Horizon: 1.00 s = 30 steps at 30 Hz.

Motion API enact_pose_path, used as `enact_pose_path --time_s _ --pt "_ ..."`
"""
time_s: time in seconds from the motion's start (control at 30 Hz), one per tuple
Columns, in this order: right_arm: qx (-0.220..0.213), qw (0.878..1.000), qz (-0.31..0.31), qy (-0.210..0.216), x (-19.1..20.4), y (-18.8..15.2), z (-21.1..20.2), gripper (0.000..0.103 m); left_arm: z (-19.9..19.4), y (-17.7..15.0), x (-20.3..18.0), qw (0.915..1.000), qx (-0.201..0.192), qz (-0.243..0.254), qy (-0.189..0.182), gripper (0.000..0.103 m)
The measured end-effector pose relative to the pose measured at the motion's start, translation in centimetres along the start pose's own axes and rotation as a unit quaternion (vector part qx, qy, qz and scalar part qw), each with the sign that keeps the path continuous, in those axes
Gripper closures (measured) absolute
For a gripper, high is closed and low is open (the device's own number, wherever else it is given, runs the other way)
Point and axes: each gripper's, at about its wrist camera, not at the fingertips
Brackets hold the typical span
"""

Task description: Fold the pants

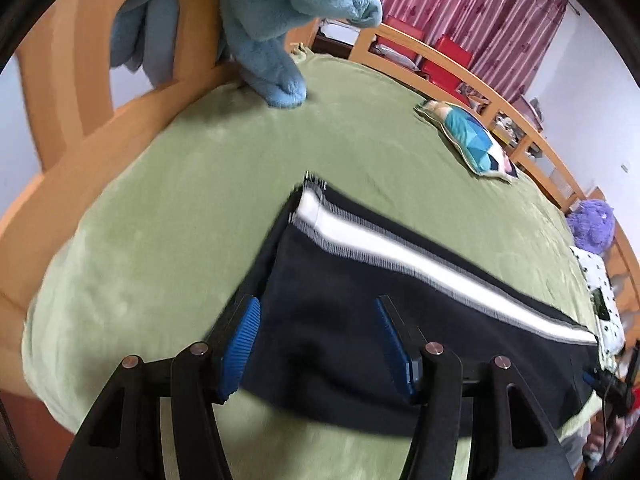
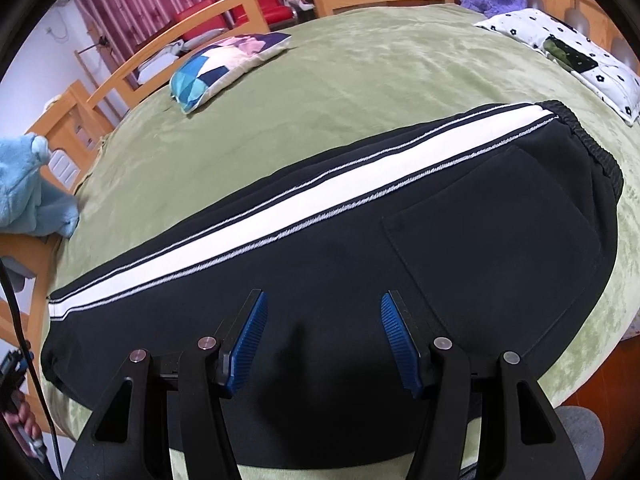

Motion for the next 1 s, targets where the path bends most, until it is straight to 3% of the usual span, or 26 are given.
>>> enact_pose_path --time_s 0.13,0.3,0.33,0.37,0.4,0.43,0.5,0.6,0.73,0.8,0.9,0.93,1.0 --pt "0.003 1.0 -0.001 -0.003 0.1 -0.6 -0.4 0.044 1.1 -1.7 0.9 0.9997 0.02 0.003 0.017 0.048" --pt "0.003 1.0 0.001 -0.013 0.3 -0.7 -0.8 0.044 2.4 -1.7 1.1 0.9996 0.008 0.007 0.025 0.049" --pt "0.003 1.0 0.002 -0.014 0.4 -0.8 -0.8 0.044 2.5 -1.7 1.0 0.9997 0.006 0.01 0.021 0.059" --pt "0.004 1.0 0.001 -0.014 0.6 -0.8 -0.8 0.044 3.0 -1.5 0.6 0.9997 0.012 0.019 0.012 0.082" --pt "0.004 1.0 0.0 -0.015 0.8 -0.8 -0.9 0.044 3.3 -1.3 0.4 0.9994 0.018 0.027 0.011 0.094" --pt "0.003 1.0 -0.003 -0.016 1.1 -0.8 -0.9 0.044 3.6 -1.1 0.2 0.999 0.024 0.035 0.012 0.096" --pt "0.003 1.0 -0.008 -0.017 1.4 -0.9 -0.9 0.044 3.1 -0.6 0.1 0.9989 0.02 0.042 -0.003 0.097" --pt "0.004 1.0 -0.014 -0.017 1.8 -0.8 -1.1 0.044 -0.5 1.3 2.1 0.999 -0.03 0.027 -0.02 0.097" --pt "-0.001 1.0 -0.015 -0.013 1.9 -0.8 -1.5 0.044 -2.1 3.1 5.4 0.9969 -0.024 -0.026 -0.071 0.096" --pt "-0.002 1.0 -0.014 -0.011 1.9 -0.9 -1.5 0.044 -1.4 2.9 5.1 0.999 -0.011 -0.012 -0.042 0.095" --pt "0.007 1.0 -0.013 -0.006 1.8 -1.0 -1.2 0.044 0.1 2.0 4.0 0.9987 0.011 0.009 0.048 0.081" --pt "0.01 1.0 -0.015 -0.004 1.9 -1.1 -1.1 0.044 0.2 1.8 4.1 0.9983 0.012 0.008 0.056 0.075" --pt "0.011 1.0 -0.022 -0.006 2.0 -1.3 -1.1 0.044 0.1 1.1 4.0 0.9994 0.016 -0.001 0.032 0.072"
Point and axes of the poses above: each gripper's, at about its wrist camera, not at the fingertips, and z roughly the way its jaws point, x to its left, y to its top, and after that the axes turned 12 degrees about y, right-handed
